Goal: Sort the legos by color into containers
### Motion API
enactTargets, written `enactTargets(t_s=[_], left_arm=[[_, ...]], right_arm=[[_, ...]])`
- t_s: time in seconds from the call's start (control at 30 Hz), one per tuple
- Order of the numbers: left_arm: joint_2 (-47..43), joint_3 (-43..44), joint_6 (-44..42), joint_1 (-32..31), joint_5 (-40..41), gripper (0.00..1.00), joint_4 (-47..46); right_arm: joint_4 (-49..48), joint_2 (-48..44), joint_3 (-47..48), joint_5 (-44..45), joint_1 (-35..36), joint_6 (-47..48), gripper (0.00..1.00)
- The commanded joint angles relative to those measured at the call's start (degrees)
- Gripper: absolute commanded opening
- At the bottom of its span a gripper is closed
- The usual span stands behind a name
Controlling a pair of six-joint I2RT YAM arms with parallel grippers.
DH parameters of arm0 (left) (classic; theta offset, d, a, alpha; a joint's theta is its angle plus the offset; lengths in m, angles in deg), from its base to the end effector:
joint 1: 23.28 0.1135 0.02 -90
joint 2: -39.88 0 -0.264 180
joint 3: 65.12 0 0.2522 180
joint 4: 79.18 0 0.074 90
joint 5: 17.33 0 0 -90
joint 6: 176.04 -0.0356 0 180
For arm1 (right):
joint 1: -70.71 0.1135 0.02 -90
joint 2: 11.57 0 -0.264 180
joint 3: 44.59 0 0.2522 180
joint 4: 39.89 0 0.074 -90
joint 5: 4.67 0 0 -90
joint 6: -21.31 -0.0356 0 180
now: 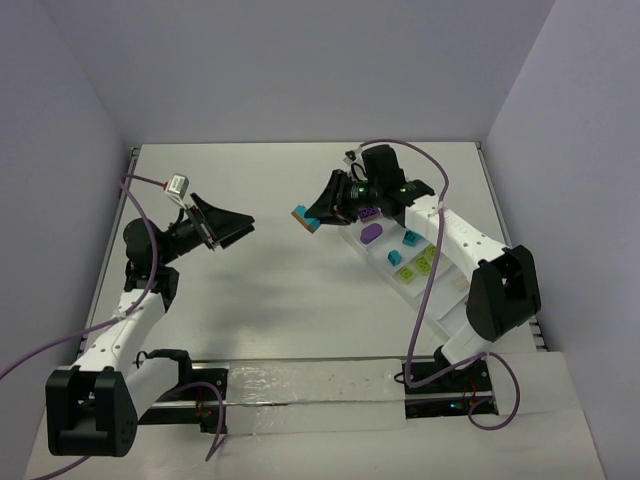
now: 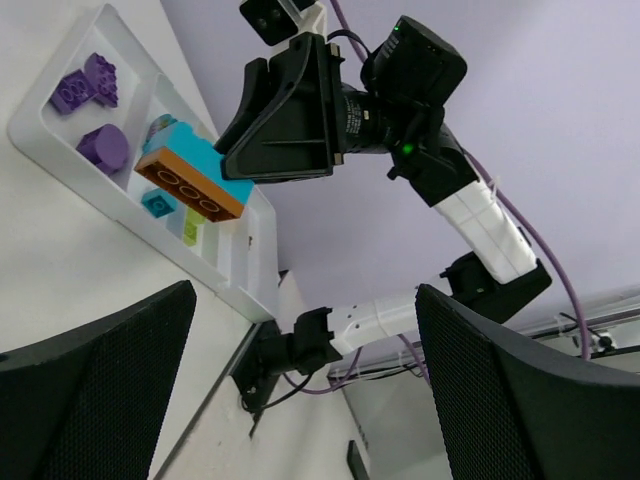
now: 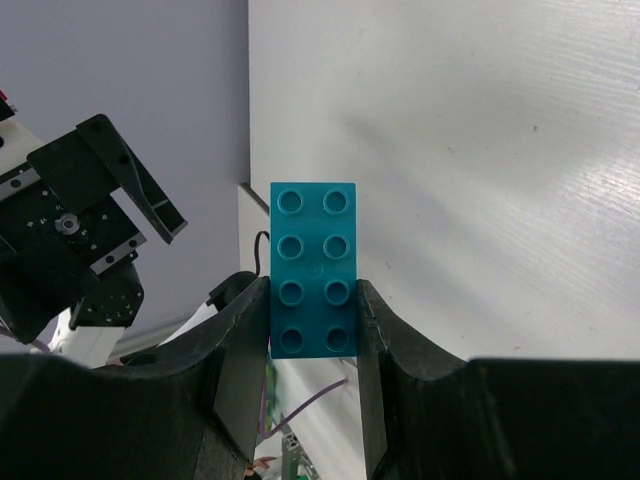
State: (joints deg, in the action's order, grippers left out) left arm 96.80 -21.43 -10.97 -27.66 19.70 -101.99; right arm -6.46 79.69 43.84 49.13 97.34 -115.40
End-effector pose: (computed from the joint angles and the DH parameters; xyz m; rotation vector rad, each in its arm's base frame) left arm 0.2127 -0.0448 0.2929 -0.1469 1.7382 -1.7120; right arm 0.3129 0.1804 0.3042 0.0270 2.4297 1.3538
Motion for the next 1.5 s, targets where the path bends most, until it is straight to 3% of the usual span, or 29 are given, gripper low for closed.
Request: enactTargets(t_s=[0.0, 0.33, 0.5, 0.7, 0.97, 1.2, 1.47], left_arm=[[0.2, -1.1, 4.5, 0.2, -0.6, 0.97, -8.0], [4.9, -1.5, 7.5, -0.9, 0.3, 0.92, -13.4], [9.1, -0.9, 8.4, -4.7, 2.1, 0.86, -17.0], [17.6, -0.7, 13.9, -7.4, 2.9, 0.84, -28.0], [26.8, -1.2, 23.3, -8.9, 4.2, 0.81, -47.9], [27.1, 0.3, 21.3, -10.1, 4.4, 0.78, -45.2], [29.1, 1.1, 22.3, -10.3, 4.1, 0.69, -48.3]], right_arm=[[-3.7, -1.3, 0.4, -1.1, 0.5, -0.2, 0.0], [-2.9, -0.3, 2.1, -0.9, 2.2, 1.2, 0.0], [-3.9, -0.3, 2.2, -1.7, 2.7, 1.0, 0.0], [-6.8, -0.9, 2.1, -4.1, 2.9, -0.5, 0.0], [-23.8, -0.7, -3.5, -12.8, 3.0, -10.7, 0.0], [-22.2, -0.1, -1.5, -13.0, 3.6, -9.6, 0.0], [-21.2, 1.1, -0.1, -13.2, 4.2, -9.2, 0.0]])
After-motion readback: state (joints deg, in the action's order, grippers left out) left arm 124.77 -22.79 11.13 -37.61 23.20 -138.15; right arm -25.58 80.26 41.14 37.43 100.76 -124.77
